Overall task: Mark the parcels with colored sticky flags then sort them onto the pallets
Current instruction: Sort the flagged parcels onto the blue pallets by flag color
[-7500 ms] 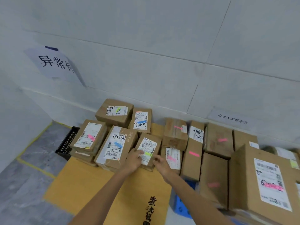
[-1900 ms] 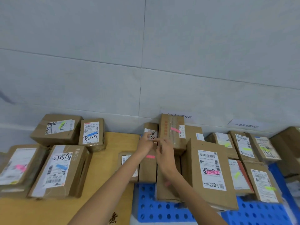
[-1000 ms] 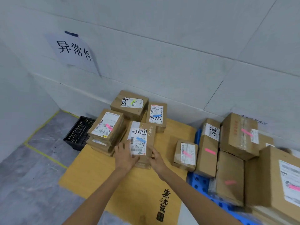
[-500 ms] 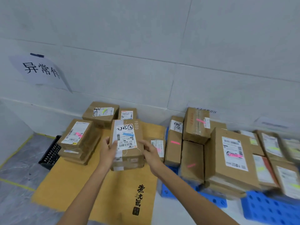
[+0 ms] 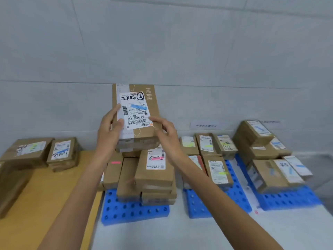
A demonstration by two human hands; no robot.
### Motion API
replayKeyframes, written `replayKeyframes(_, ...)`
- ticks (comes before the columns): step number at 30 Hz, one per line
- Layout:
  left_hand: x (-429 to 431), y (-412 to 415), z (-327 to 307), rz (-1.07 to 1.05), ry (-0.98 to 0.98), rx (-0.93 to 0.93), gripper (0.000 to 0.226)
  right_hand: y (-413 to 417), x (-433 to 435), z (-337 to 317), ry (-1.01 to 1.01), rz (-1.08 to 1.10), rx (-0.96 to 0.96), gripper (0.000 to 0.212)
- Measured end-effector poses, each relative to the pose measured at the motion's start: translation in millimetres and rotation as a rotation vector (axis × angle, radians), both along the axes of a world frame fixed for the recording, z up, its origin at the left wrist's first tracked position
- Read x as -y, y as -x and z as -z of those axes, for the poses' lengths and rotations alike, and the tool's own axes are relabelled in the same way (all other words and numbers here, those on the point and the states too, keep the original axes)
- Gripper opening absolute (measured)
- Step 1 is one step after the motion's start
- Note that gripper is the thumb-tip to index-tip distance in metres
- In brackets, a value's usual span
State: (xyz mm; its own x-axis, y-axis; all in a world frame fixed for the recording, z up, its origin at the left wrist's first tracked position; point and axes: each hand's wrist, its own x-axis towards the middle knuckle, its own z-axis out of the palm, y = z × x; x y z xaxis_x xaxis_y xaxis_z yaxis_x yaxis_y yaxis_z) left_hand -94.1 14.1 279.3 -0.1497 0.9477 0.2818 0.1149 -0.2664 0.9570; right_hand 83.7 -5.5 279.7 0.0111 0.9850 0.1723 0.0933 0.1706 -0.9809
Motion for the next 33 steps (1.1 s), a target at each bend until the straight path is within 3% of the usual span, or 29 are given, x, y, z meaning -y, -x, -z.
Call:
replayKeyframes(6, -0.3, -118.4, 8.0, 0.146, 0.017, -0.025, 0.042, -107.3, 17.0, 7.3, -0.025, 0.221, -0.035, 0.029)
replayKeyframes(16, -7.8, -243.3, 27.4, 0.405, 0.094, -0.11, 0.041, -220.9, 48.0, 31.2, 0.059, 0.489, -0.093, 0.015)
replayKeyframes(26, 2.4, -341.8, 45.1, 0.564, 0.156, -0.163, 0.039, -336.9, 53.6, 44.1, 0.154, 0.597, -0.097, 0.022)
replayKeyframes(33, -13.1, -475.7, 30.2, 0.537, 0.12, -0.146, 0.043, -473.0, 32.3, 29.5, 0.089, 0.552, -0.076, 0.029)
